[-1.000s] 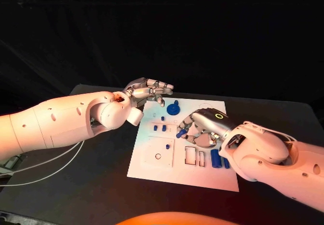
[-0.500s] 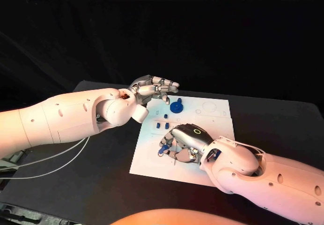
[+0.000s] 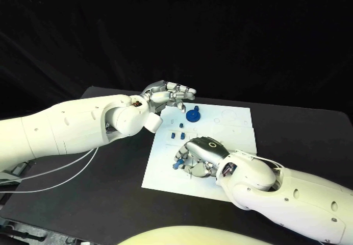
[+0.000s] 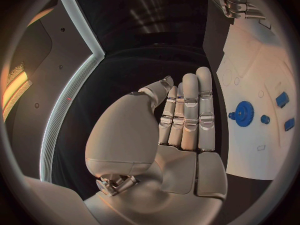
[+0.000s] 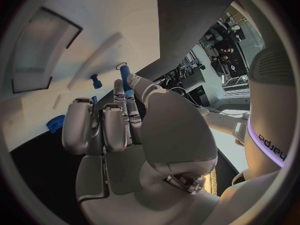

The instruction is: Assemble the parts on the task board

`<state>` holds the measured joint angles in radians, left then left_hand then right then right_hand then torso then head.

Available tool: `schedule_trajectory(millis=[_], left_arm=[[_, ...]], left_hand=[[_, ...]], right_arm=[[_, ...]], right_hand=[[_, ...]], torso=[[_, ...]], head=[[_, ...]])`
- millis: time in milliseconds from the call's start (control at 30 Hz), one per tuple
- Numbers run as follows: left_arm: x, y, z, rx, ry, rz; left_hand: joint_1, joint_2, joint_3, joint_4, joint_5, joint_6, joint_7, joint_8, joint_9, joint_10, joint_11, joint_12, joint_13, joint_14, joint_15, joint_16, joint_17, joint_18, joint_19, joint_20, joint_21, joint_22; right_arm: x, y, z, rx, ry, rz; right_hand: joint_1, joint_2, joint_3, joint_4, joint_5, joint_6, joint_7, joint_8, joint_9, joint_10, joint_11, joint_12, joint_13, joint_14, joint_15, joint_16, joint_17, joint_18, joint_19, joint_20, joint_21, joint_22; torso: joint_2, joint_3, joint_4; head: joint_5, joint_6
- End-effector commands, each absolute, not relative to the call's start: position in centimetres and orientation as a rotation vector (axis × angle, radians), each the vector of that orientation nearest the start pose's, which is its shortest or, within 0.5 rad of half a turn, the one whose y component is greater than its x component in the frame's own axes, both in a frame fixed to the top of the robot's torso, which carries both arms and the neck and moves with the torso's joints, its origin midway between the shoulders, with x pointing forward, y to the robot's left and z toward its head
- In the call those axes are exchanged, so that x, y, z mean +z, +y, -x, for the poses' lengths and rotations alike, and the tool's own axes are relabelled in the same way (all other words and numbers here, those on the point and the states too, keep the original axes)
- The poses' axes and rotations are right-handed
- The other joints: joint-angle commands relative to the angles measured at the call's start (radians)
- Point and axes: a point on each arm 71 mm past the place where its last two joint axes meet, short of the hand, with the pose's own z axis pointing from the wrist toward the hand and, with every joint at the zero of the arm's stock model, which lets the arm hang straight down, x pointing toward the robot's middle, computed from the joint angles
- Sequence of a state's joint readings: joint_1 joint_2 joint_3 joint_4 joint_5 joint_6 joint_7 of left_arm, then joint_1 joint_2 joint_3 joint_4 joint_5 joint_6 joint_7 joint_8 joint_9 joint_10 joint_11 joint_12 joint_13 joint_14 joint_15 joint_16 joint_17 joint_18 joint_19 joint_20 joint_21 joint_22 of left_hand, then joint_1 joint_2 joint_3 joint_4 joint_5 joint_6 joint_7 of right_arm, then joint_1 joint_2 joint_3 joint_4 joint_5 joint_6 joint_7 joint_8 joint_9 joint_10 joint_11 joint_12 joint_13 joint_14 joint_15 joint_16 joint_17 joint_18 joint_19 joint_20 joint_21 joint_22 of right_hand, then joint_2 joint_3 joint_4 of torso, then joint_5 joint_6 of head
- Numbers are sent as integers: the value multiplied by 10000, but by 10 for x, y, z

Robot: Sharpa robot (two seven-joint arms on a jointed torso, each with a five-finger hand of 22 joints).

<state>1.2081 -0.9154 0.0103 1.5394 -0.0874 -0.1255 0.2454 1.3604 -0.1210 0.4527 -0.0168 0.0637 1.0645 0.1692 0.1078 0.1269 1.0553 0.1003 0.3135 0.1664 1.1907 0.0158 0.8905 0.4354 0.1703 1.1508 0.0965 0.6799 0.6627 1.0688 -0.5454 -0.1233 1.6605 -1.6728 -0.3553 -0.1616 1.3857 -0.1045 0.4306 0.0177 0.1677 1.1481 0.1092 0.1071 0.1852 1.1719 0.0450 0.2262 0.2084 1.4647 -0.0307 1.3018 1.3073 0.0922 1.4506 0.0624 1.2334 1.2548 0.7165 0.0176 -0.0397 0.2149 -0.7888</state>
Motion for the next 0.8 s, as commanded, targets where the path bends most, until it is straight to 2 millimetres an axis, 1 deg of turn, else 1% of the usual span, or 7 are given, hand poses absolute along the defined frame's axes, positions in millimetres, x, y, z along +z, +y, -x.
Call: schedule_trajectory(millis=[33,200,500,700,800], left_arm=[[-160,226,-487,-16197,15955,10287],[-160,226,-487,-16202,15977,10288],[-160,226,-487,-16212,16000,10286],[-160,226,-487,-16214,16017,10287],[-160,226,-487,-16221,16025,10284]], left_hand=[[8,128,-53,-18,36,-53,15,30,-9,-58,3,39,-3,-65,29,36,-12,135,-7,64,-36,-13],[8,128,-53,-18,36,-53,15,30,-9,-58,3,39,-3,-65,29,36,-12,135,-7,64,-36,-13],[8,128,-53,-18,36,-53,15,30,-9,-58,3,39,-3,-65,29,36,-12,135,-7,64,-36,-13],[11,141,-63,-20,35,-54,13,37,-12,-65,3,59,-4,-72,31,43,-22,135,-5,65,-44,-18],[11,141,-63,-20,35,-54,13,37,-12,-65,3,59,-4,-72,31,43,-22,135,-5,65,-44,-18]], right_arm=[[-238,-19,-380,9591,16451,5097],[-241,-18,-381,9401,16504,5142],[-243,-14,-383,9094,16527,5353],[-242,-9,-380,9021,16382,5583],[-241,-6,-377,9094,16376,5697]], right_hand=[[40,56,6,-57,62,54,10,17,19,28,0,3,8,593,-52,66,175,-141,81,16,63,21],[40,56,6,-57,62,54,10,17,19,28,0,3,8,593,-52,66,175,-141,81,16,63,21],[40,65,9,-60,72,57,14,15,22,33,2,-3,8,596,-50,85,191,-145,88,16,83,41],[40,68,10,-61,75,57,15,14,23,34,3,-5,8,598,-49,94,199,-147,91,16,92,50],[-39,13,-40,-47,83,24,32,-19,26,24,24,-45,3,593,-32,70,174,-142,81,24,63,28]], torso=[[0,4,-7],[-6,-5,-2],[-5,0,0],[-8,-4,-5],[-7,-5,-3]], head=[[23,-7],[28,-12],[21,-10],[15,-16],[11,-17]])
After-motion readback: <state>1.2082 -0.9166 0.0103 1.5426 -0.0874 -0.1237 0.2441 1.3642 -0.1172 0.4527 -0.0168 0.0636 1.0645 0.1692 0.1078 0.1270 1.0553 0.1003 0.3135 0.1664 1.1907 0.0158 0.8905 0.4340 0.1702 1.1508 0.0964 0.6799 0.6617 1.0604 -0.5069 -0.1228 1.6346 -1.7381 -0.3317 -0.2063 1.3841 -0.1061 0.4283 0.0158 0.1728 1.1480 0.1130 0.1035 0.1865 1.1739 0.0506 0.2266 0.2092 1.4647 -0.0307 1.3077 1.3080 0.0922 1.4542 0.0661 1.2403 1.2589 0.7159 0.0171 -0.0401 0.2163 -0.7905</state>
